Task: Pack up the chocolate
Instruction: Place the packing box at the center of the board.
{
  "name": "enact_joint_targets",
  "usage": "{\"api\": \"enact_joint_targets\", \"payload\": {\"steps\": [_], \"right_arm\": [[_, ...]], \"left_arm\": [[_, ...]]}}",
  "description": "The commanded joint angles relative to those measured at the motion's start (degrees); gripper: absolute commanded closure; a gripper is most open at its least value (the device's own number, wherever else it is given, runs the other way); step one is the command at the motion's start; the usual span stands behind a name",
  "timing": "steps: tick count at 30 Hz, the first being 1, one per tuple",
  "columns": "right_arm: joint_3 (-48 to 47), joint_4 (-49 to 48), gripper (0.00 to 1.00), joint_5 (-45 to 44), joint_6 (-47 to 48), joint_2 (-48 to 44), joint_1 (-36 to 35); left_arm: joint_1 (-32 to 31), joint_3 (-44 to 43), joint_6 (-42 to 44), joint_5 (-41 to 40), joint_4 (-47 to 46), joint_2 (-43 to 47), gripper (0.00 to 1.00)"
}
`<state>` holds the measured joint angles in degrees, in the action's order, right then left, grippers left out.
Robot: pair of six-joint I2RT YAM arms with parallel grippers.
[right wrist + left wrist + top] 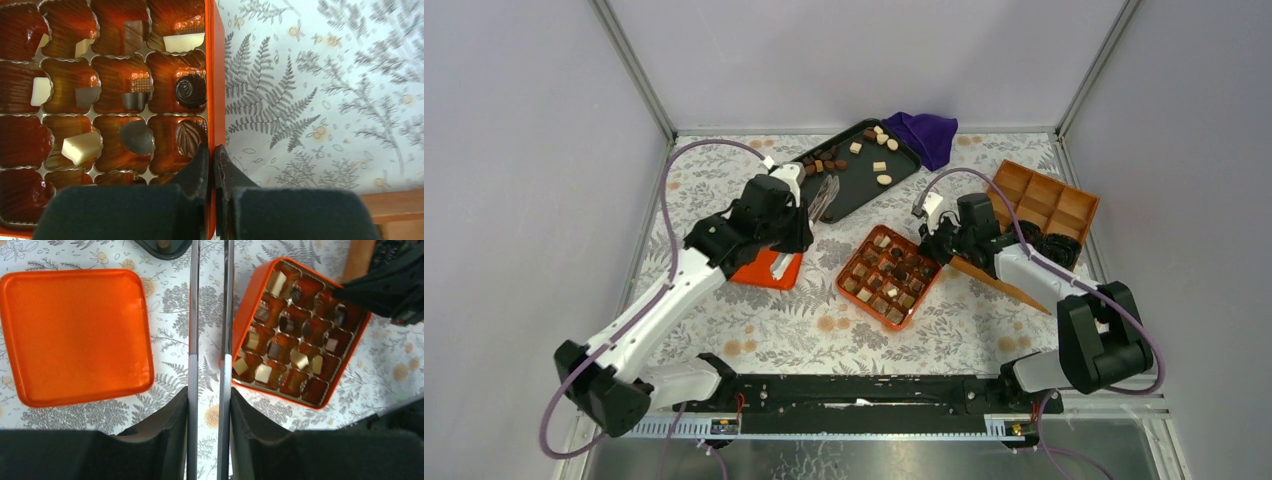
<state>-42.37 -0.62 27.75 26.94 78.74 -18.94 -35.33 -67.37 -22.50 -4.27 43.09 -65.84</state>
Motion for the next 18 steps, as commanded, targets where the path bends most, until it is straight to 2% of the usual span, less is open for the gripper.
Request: {"api": "enact_joint_targets", "payload": {"steps": [1,5,10,15,18], "right_arm": [[-5.29,1.19,1.00,3.08,-5.14,3.41,0.31],[-6.73,3.70,0.96,2.78,-5.83,6.34,0.24],[-9.33,7.57,0.83,3.98,-5.17,9.23,0.23],[-11.44,10.44,0.56,3.82,-4.28,8.08,0.26],[-12.08,11.68,0.40,0.76,-2.30,4.91,0.28]], "left_arm": [[7.06,-2.08,5.34,6.75,-7.91,-6.58,0.63],[12.47,-4.72,5.21,7.13,-9.66,-13.86,0.63],[15.56,-9.88,3.14,4.53,-11.29,-22.33,0.63],[16.67,-15.64,1.08,2.23,-12.29,-29.96,0.62],[16.75,-19.51,0.18,1.76,-12.05,-34.05,0.62]]}}
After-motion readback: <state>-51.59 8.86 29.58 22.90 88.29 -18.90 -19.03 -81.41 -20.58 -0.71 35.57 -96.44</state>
